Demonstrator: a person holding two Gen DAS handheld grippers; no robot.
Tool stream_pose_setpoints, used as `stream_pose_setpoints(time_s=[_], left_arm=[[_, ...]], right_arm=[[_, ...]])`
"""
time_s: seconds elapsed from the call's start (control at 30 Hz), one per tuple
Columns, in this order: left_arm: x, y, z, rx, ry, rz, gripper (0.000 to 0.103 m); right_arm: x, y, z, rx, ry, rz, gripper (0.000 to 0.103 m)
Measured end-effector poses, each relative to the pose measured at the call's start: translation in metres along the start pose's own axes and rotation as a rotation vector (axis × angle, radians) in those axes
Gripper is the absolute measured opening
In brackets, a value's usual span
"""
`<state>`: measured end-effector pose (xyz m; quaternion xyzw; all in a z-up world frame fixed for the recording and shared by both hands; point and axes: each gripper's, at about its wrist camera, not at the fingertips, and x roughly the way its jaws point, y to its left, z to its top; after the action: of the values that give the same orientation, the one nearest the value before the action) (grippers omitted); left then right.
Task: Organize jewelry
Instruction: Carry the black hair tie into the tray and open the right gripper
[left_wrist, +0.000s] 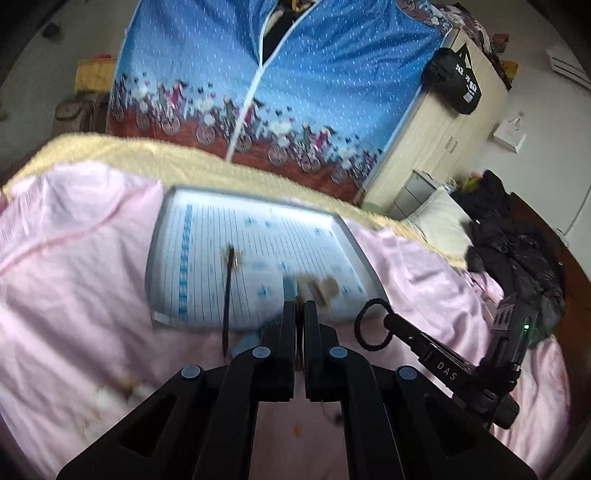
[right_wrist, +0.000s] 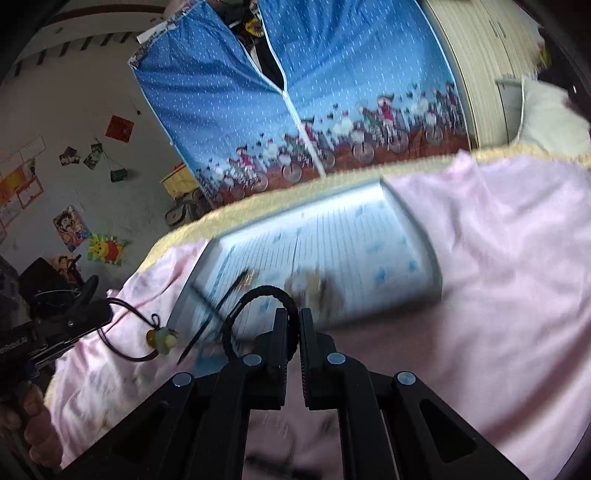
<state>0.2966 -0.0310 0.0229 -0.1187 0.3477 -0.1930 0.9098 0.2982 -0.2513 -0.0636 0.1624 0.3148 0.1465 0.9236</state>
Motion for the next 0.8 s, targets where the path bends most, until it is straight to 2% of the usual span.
stream_pose_setpoints(time_s=[0.1,0.27,0.47,0.6,0.8], left_arm=[[0.014,0.0,0.012,0.008,-0.038,0.023,0.002],[0.048,0.006,0.028,0.027,-0.047,0.031,0.002],[0.091,0.02,0.028,-0.009,-0.002,0.036,0.002],[0.109,0.031,0.019,-0.043,0.037,0.045,0.002],[0.114,0.039,0.012,-0.062,0.068,0.058,0.002]], right_arm=[[0.017,-0.007,0.013,-0.005,-0.022,-0.034,0.006],[0.04,-0.035,0.02,0.046,-0.021,-0.105,0.006],[0.059,-0.063,0.019,0.103,0.029,-0.127,0.006],[0.067,-0.062,0.015,0.089,0.055,-0.122,0.007],[0.07,-0.055,0.014,0.052,0.065,-0.133,0.007]])
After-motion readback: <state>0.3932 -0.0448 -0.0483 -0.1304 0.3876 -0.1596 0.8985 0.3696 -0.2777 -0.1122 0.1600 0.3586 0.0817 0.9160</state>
